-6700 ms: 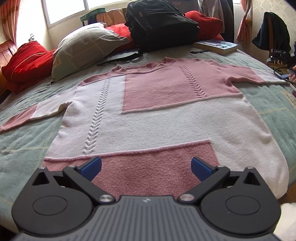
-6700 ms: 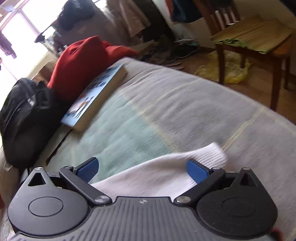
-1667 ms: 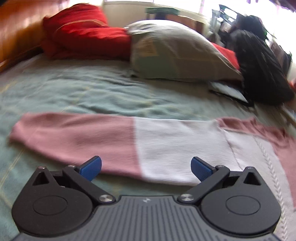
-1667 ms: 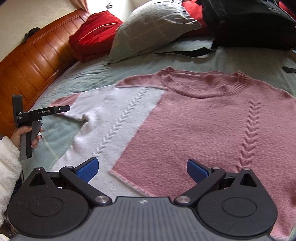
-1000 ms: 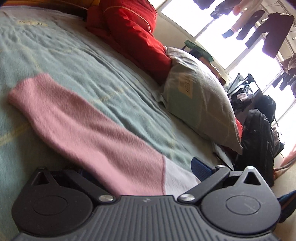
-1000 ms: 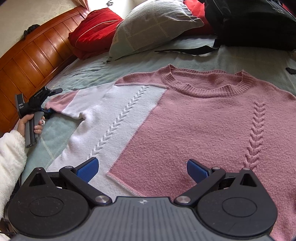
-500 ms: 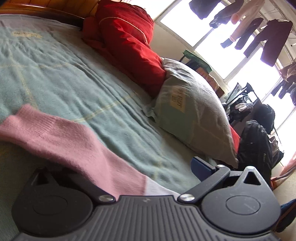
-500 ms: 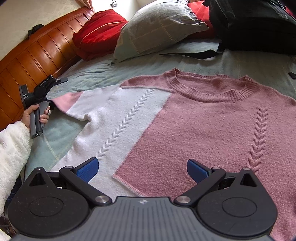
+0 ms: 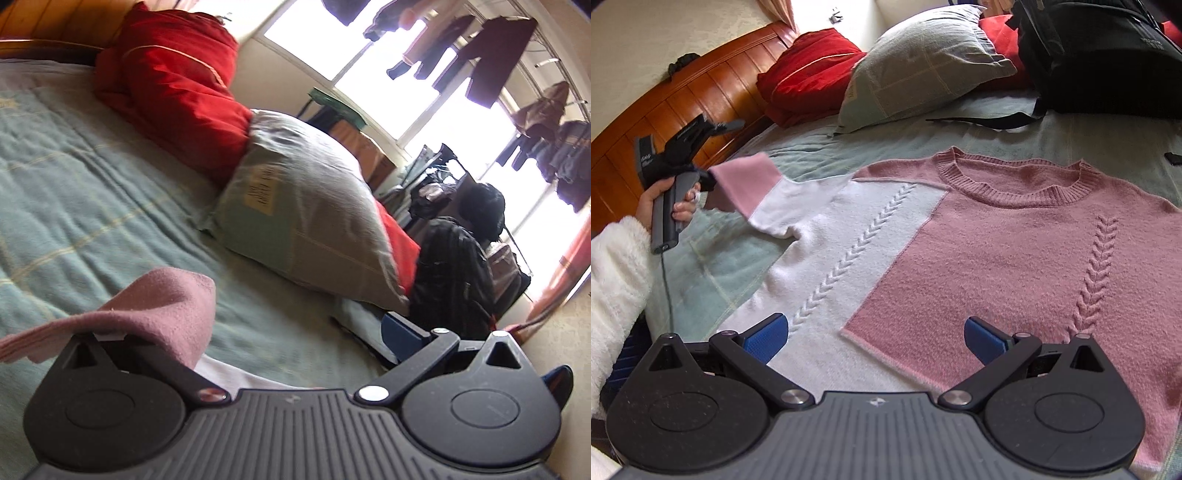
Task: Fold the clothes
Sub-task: 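Close the left gripper on the pink cuff and lift it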
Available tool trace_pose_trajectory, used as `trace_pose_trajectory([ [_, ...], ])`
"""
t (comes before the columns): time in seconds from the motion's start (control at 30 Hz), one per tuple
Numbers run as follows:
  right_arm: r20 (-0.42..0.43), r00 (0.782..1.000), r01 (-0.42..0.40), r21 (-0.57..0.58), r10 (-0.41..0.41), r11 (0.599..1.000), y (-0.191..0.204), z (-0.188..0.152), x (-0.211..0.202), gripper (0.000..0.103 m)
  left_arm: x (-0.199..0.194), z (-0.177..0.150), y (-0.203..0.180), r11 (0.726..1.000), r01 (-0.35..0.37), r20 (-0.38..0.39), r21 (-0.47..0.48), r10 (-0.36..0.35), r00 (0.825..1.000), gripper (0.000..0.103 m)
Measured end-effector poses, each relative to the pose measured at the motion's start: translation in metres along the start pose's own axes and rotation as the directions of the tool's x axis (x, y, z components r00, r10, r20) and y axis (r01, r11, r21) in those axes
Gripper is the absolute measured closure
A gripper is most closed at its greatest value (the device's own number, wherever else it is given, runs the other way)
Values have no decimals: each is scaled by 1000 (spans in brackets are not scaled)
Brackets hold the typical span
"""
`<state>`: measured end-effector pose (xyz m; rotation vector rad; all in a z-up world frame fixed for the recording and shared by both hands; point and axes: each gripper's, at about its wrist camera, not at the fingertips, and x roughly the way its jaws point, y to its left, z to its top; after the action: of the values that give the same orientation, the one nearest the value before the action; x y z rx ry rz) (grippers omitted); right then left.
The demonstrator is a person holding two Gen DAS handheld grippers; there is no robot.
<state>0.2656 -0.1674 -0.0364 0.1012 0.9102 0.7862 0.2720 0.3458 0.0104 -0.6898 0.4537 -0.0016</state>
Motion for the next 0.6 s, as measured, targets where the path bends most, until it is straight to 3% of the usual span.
trace_pose_trajectory([
  [0.6, -89, 996, 0, -47, -4, 999, 1, -32, -26, 0, 2, -28, -118, 992, 33, -90, 123, -22, 996, 1],
])
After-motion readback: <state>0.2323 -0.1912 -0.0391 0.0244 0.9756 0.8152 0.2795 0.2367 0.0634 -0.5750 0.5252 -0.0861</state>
